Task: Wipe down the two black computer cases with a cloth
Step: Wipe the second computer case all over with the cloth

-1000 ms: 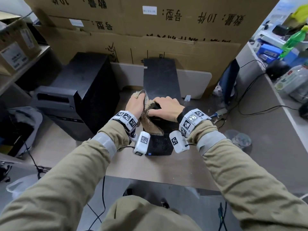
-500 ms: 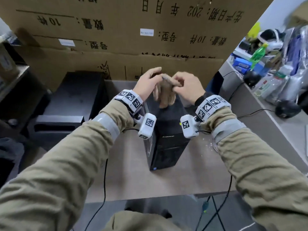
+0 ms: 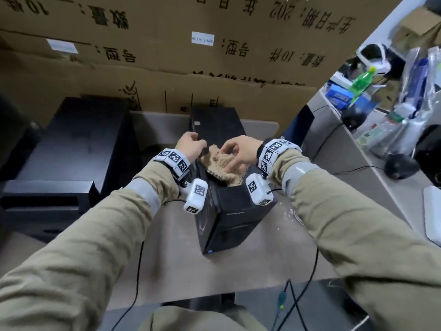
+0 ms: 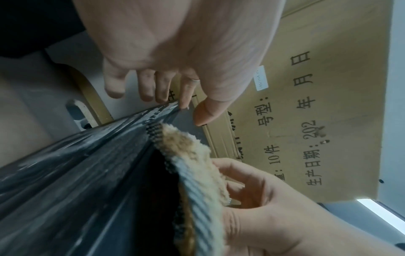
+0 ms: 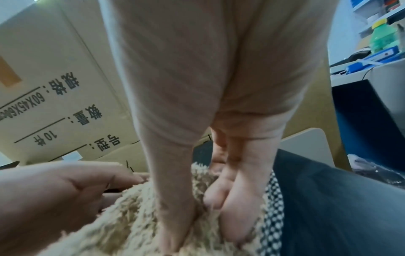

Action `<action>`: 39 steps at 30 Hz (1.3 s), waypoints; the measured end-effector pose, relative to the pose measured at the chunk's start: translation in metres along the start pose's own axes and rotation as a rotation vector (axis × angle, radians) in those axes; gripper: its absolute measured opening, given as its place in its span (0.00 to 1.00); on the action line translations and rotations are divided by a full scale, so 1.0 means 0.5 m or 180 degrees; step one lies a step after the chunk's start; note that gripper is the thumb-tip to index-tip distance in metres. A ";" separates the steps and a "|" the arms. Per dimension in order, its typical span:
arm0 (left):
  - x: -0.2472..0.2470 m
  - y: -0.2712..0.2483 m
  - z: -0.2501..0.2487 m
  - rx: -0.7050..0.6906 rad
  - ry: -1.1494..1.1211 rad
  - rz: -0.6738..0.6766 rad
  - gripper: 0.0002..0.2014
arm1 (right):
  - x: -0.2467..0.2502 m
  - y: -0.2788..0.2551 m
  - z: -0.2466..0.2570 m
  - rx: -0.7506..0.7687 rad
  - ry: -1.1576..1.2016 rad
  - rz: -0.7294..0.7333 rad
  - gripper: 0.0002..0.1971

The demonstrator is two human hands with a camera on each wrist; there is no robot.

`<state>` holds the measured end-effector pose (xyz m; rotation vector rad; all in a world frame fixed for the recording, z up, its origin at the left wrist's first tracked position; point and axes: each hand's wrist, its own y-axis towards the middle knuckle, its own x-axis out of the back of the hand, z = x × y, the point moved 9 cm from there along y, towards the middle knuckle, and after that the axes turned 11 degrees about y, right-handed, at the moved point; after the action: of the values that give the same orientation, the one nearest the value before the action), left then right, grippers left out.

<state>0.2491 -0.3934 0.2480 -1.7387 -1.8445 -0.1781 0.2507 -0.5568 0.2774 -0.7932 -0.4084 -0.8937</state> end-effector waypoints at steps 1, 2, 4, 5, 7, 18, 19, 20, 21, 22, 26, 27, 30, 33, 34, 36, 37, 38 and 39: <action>0.000 0.012 0.006 0.0076 -0.0022 -0.0059 0.26 | 0.013 0.020 -0.005 0.0026 -0.0066 -0.0001 0.26; 0.000 0.025 0.012 0.0154 -0.0035 -0.0094 0.25 | 0.031 0.042 -0.010 0.0043 -0.0135 -0.0030 0.24; -0.010 0.053 0.020 0.0244 -0.0009 -0.0055 0.20 | 0.075 0.090 -0.024 0.0022 -0.0173 -0.0176 0.21; -0.015 0.070 0.019 0.0275 0.0029 -0.0061 0.16 | 0.102 0.116 -0.030 0.0002 -0.0115 -0.0259 0.19; -0.012 0.091 0.019 0.0337 0.0085 -0.0145 0.11 | 0.154 0.173 -0.047 -0.0038 -0.0024 -0.0438 0.18; 0.003 0.122 0.052 0.0592 -0.0121 -0.0187 0.15 | 0.254 0.369 -0.016 0.0237 -0.0089 -0.0381 0.13; 0.004 0.119 0.048 0.0533 -0.0090 -0.0173 0.14 | 0.247 0.369 -0.010 0.0223 -0.0074 -0.0393 0.13; 0.003 0.114 0.045 0.0512 -0.0063 -0.0168 0.14 | 0.238 0.362 0.000 0.0253 -0.0053 -0.0384 0.14; 0.003 0.111 0.041 0.0505 -0.0055 -0.0151 0.17 | 0.223 0.351 0.012 0.0261 -0.0049 -0.0327 0.14; 0.005 0.109 0.040 0.0513 -0.0075 -0.0152 0.22 | 0.204 0.341 0.023 0.0281 -0.0045 -0.0223 0.15; 0.032 0.087 0.010 0.0006 -0.0368 -0.0237 0.40 | 0.107 0.267 0.054 0.0183 -0.0018 0.0530 0.11; 0.035 0.074 -0.004 -0.0230 -0.0385 -0.0166 0.41 | 0.095 0.248 0.065 0.0197 -0.0078 0.0600 0.09; 0.033 0.031 -0.016 -0.0553 -0.0271 0.0140 0.34 | 0.079 0.188 0.114 0.0503 -0.0019 0.0284 0.06; 0.053 0.004 -0.001 -0.0497 -0.0228 -0.0088 0.19 | 0.044 0.128 0.146 0.0626 0.0534 0.0145 0.06; 0.057 -0.006 0.007 -0.0483 -0.0262 -0.0128 0.14 | 0.027 0.105 0.148 0.0613 0.0750 0.0112 0.06; 0.059 -0.023 0.025 -0.0457 -0.0347 -0.0156 0.07 | 0.003 0.063 0.143 0.0571 0.1146 -0.0003 0.07; 0.057 -0.032 0.038 -0.0369 -0.0383 -0.0162 0.09 | -0.007 0.047 0.134 0.0544 0.1266 -0.0096 0.08; 0.053 -0.042 0.054 -0.0231 -0.0471 -0.0138 0.11 | -0.015 0.030 0.124 0.0507 0.1214 -0.0231 0.07; 0.046 -0.053 0.071 -0.0080 -0.0506 -0.0101 0.12 | -0.024 0.013 0.110 0.0458 0.0999 -0.0378 0.08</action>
<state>0.2131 -0.3601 0.2382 -1.7863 -1.9915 -0.0776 0.2491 -0.5063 0.3033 -0.4898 -0.2414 -1.0683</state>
